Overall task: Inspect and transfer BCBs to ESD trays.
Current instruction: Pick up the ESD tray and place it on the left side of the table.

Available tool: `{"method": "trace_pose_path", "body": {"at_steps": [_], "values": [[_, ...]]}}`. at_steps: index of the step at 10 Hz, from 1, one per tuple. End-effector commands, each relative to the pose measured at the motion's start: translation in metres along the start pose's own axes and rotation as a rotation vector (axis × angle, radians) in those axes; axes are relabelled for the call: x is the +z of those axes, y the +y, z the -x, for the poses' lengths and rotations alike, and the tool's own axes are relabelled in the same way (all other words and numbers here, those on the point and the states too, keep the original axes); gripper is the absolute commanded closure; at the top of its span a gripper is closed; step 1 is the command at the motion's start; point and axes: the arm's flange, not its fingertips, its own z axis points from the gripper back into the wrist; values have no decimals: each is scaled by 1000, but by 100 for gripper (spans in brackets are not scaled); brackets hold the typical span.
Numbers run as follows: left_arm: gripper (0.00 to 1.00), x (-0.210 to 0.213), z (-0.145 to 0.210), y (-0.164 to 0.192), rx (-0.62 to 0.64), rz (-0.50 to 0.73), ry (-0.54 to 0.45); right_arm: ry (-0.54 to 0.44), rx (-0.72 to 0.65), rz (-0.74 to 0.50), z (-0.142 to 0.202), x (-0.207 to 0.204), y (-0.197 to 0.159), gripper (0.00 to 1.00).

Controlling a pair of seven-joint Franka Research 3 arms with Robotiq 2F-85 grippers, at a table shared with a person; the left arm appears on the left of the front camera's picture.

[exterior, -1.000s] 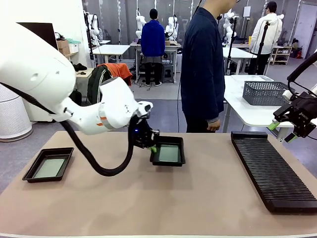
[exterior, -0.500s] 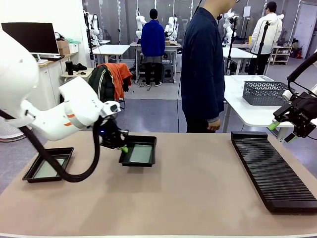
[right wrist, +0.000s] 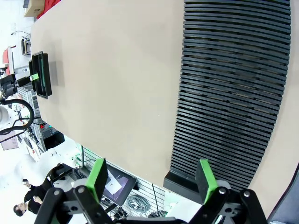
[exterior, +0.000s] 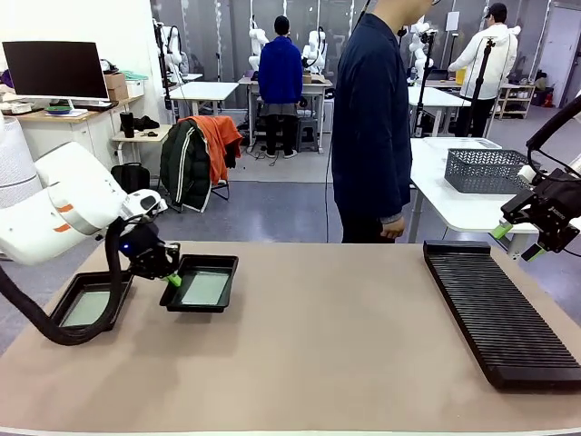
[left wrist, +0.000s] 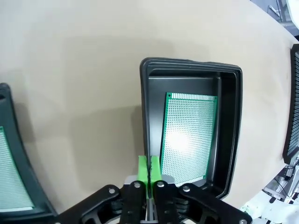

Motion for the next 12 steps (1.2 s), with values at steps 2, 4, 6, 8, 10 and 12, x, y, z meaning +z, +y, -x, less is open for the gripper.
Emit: {"method": "trace_pose_path", "body": {"at_steps": [2, 4, 6, 8, 10, 12], "values": [[97, 6, 6, 22, -7, 13, -2, -18, -23, 18, 2, -2, 3, 0], [97, 9, 11, 33, 14, 1, -13, -18, -23, 18, 2, -2, 3, 0], [97, 13, 16, 44, 22, -14, -31, -18, -23, 18, 2, -2, 3, 0], [97, 10, 19, 52, 18, -40, -36, -18, -23, 18, 2, -2, 3, 0], [97, 8, 22, 62, 38, -57, -41, -18, -23, 18, 2, -2, 3, 0], [97, 6, 25, 68, 46, -81, -37, -18, -23, 18, 2, -2, 3, 0]]}}
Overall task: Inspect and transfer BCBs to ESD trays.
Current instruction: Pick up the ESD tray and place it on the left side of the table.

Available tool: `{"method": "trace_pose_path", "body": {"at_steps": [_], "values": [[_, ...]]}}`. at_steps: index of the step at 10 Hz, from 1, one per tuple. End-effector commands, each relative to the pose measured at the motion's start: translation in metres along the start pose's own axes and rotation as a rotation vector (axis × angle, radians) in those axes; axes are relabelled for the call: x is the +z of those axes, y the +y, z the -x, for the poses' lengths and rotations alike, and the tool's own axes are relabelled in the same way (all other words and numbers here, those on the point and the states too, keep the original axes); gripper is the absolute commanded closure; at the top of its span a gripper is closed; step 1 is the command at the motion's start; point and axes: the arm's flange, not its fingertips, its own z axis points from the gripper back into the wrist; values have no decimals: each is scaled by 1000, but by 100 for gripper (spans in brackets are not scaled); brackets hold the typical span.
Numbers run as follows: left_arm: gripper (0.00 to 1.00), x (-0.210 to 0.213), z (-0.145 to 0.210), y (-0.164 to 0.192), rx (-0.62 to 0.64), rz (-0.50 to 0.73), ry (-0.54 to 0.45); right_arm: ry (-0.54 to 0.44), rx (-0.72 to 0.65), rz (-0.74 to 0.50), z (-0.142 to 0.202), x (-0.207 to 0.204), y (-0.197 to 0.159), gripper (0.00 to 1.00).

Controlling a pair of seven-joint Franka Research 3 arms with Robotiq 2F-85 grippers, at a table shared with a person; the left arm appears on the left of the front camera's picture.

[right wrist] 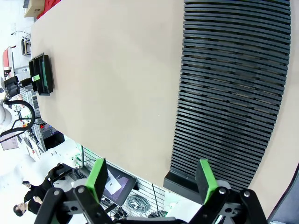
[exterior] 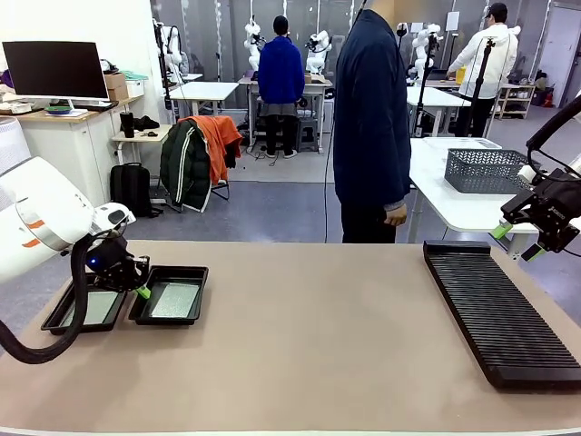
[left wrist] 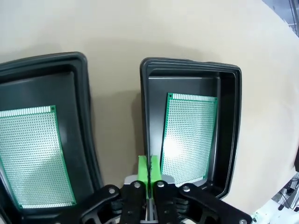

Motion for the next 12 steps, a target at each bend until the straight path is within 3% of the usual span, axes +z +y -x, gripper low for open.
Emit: {"method": "trace_pose_path", "body": {"at_steps": [1, 11, 12], "values": [[97, 0, 5, 8, -22, -31, -12, -18, -23, 18, 2, -2, 3, 0], [97, -5, 7, 7, -15, -40, -6, -18, -23, 18, 2, -2, 3, 0], [79, -4, 5, 3, -10, -62, -6, -18, -23, 18, 2, -2, 3, 0]]}}
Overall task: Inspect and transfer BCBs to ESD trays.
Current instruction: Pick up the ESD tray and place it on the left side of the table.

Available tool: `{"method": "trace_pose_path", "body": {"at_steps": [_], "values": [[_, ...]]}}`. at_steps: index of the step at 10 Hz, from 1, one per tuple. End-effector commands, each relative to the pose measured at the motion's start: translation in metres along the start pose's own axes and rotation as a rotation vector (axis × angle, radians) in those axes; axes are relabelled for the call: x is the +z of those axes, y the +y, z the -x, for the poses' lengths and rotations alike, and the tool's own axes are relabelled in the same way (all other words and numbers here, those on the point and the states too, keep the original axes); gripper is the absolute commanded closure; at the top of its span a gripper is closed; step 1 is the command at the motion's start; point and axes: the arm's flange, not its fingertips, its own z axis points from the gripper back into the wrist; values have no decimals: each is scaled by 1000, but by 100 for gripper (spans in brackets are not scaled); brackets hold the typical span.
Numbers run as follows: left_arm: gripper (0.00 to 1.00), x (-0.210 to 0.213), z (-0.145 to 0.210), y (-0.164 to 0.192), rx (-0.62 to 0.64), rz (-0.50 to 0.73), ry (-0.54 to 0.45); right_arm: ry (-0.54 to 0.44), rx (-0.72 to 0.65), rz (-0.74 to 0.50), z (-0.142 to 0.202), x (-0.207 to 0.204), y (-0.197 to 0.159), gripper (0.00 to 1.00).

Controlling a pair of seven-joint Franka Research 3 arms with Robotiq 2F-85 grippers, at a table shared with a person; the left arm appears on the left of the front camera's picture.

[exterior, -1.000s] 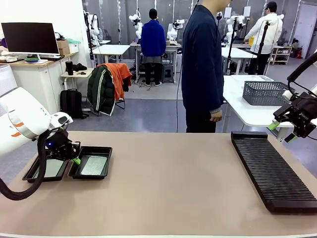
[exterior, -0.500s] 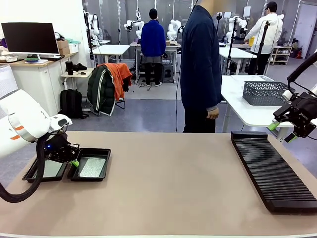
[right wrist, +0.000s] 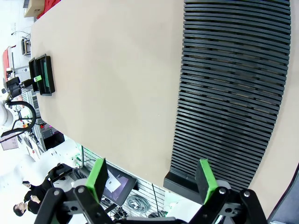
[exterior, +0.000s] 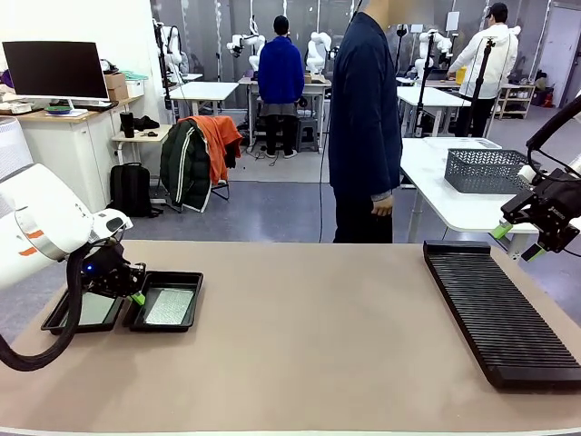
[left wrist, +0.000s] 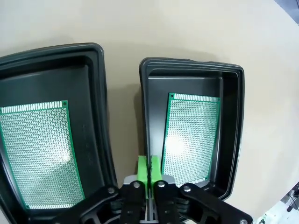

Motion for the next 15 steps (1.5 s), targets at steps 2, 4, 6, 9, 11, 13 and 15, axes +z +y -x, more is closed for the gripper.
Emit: {"method": "trace_pose_path", "body": {"at_steps": [2, 4, 6, 9, 11, 13, 15], "values": [[61, -1, -7, -9, 7, -58, 25, -18, -23, 18, 2, -2, 3, 0], [44, 1, -9, -15, -2, -80, 21, -18, -23, 18, 2, -2, 3, 0], [26, 8, -10, -27, -28, -109, 14, -18, -23, 18, 2, -2, 3, 0], [13, 43, -12, -63, -89, -204, 18, -18, -23, 18, 2, -2, 3, 0], [13, 78, -13, -92, -127, -284, 30, -18, -23, 18, 2, -2, 3, 0], [13, 108, -13, -107, -184, -339, 66, -18, -23, 18, 2, -2, 3, 0], [13, 128, -14, -119, -173, -359, 77, -18, -23, 18, 2, -2, 3, 0]]}}
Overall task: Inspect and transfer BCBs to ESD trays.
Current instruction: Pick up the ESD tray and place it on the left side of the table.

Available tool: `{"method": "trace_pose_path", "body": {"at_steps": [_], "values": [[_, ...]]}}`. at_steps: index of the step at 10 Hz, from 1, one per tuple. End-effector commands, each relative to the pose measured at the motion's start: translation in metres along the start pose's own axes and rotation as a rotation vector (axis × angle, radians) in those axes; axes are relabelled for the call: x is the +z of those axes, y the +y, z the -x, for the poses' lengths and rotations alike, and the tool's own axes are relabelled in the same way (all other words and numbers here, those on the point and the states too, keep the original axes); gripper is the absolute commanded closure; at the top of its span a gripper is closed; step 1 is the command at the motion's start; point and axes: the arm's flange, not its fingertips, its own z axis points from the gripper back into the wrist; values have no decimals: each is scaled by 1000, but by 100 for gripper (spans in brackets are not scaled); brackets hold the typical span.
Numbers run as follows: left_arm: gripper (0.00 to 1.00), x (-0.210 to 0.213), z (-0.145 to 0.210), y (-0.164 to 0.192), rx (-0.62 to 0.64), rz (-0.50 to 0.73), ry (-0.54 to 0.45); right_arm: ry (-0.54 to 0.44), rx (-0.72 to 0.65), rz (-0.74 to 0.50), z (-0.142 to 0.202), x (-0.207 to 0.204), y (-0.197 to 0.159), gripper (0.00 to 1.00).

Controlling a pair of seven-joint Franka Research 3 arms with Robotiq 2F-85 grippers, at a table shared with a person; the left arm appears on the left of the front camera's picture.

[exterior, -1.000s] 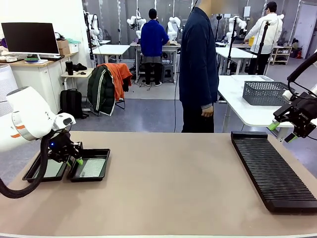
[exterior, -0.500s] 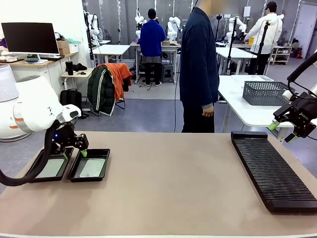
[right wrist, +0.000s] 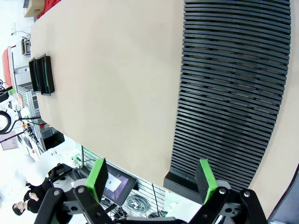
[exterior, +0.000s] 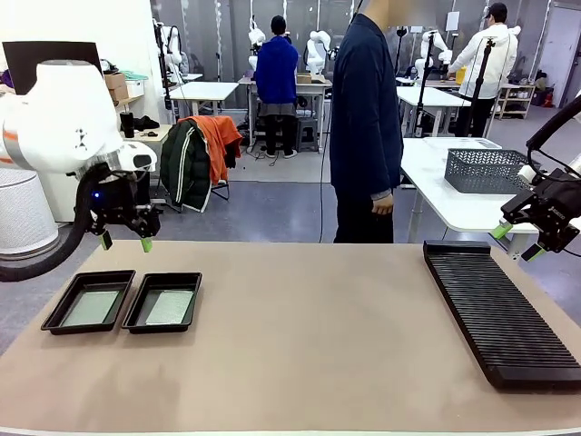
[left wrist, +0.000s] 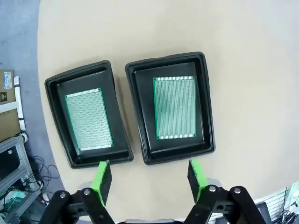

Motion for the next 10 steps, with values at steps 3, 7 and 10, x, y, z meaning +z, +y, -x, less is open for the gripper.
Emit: {"method": "trace_pose_path", "body": {"at_steps": [3, 7, 10], "values": [[13, 15, -6, -4, 44, 4, 41, -18, -23, 18, 2, -2, 2, 0], [13, 12, -3, -1, 0, -1, 9, -18, -23, 18, 2, -2, 2, 0], [13, 12, -3, -1, 0, -1, 9, -18, -23, 18, 2, -2, 2, 0]]}}
